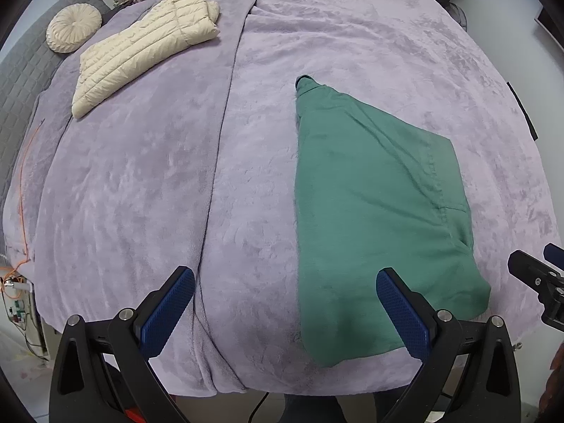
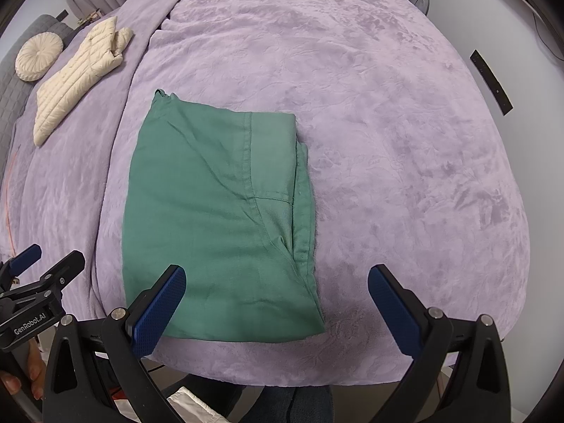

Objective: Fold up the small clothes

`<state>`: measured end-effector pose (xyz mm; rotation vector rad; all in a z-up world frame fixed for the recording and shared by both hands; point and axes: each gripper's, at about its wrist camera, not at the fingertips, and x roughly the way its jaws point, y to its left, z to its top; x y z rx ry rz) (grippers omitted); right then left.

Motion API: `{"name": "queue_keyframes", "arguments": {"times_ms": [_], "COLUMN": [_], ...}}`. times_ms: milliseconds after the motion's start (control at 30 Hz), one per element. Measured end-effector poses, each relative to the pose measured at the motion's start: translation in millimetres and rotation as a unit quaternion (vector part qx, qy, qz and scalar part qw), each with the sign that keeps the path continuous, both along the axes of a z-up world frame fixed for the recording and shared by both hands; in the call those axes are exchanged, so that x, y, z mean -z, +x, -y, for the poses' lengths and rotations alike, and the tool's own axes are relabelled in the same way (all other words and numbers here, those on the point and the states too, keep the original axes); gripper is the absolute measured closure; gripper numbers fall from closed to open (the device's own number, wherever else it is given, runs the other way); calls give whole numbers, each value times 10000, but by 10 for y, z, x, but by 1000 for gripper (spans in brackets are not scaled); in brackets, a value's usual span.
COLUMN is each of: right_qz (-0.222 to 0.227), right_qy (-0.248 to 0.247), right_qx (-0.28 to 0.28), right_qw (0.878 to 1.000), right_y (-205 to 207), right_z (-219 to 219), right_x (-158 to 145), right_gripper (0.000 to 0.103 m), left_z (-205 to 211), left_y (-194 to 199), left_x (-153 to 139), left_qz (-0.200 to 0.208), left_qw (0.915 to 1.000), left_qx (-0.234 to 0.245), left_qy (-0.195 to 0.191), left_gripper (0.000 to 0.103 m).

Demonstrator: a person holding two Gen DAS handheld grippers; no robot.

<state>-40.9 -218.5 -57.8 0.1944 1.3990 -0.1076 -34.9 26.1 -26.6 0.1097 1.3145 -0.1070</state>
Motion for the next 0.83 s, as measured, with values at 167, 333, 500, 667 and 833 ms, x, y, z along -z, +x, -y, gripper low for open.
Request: {"name": "queue_keyframes", "arguments": {"times_ms": [167, 333, 500, 667, 833], "right_qz": [-4, -5, -7, -20, -28], "right_qy": [-1, 1, 4, 7, 10], "right_qx": [-5, -2, -11, -26, -25], "right_qw": [10000, 10000, 10000, 10000, 10000], "right_y": [3, 6, 8, 24, 32], "right_z": [-5, -4, -10, -41, -39], "right_x": [2, 1, 4, 8, 10], "right_gripper": [0, 0, 0, 0, 0], "left_z": [18, 26, 30, -4, -9], "left_y": [-2, -1, 3, 23, 41], "left_x": [-3, -7, -3, 8, -3], "left_qz": [-8, -9, -24, -35, 5], "left_qw": [10000, 10000, 10000, 10000, 10000], "left_qx": [-12, -10, -10, -63, -16], "left_qy": [0, -4, 12, -48, -73], "left_gripper": [0, 0, 0, 0, 0]}}
